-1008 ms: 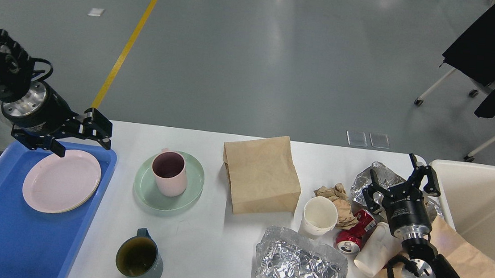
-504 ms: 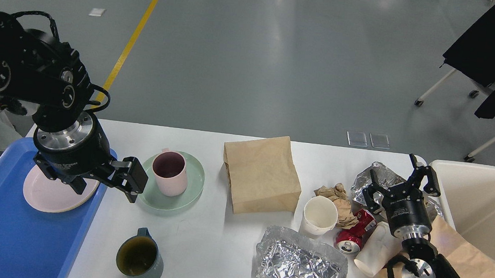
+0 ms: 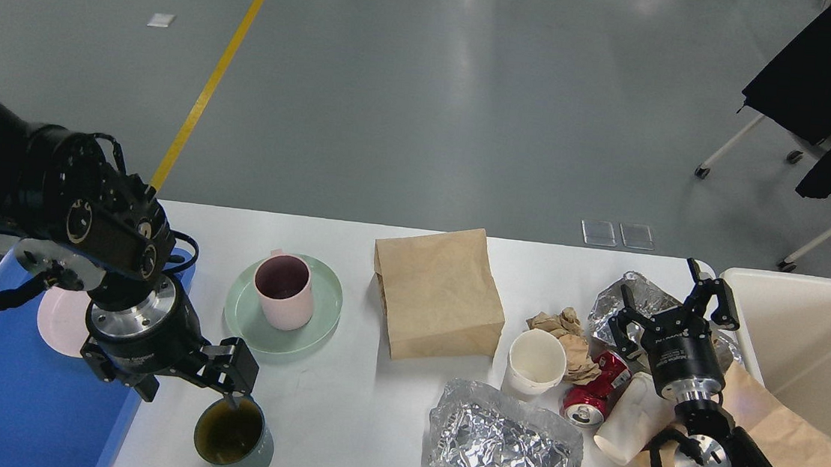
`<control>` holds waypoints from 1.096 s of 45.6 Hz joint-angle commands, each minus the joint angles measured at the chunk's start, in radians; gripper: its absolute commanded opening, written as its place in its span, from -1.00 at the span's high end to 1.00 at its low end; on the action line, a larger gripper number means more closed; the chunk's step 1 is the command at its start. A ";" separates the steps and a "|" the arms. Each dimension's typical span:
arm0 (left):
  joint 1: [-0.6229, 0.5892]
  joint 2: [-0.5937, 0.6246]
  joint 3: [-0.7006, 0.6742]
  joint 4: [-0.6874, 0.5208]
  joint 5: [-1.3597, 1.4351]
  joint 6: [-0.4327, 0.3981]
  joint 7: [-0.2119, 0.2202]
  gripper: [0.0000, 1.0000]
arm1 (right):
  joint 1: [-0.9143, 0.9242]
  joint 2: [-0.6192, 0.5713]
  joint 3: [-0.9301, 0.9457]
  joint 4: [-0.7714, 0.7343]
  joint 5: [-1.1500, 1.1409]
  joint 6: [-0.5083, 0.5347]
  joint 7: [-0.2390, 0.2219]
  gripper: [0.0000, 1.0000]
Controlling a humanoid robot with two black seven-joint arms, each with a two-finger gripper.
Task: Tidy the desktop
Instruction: 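Lower the left gripper and grasp the dark green mug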
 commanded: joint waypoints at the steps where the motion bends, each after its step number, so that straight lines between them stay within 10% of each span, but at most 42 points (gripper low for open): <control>1: 0.108 0.010 0.020 0.010 0.000 0.129 0.001 -0.92 | 0.000 -0.001 0.000 0.000 0.000 0.000 0.000 -1.00; 9: 0.259 0.004 0.037 0.042 0.000 0.293 0.001 -0.92 | 0.000 0.000 0.000 0.001 0.000 0.000 0.000 -1.00; 37: 0.527 -0.016 0.000 0.268 -0.011 0.312 0.002 -0.90 | 0.000 0.000 0.000 0.001 0.000 0.000 0.000 -1.00; 50: 0.569 -0.033 -0.044 0.283 -0.029 0.415 0.008 -0.16 | 0.000 0.000 0.000 0.001 0.002 0.000 0.000 -1.00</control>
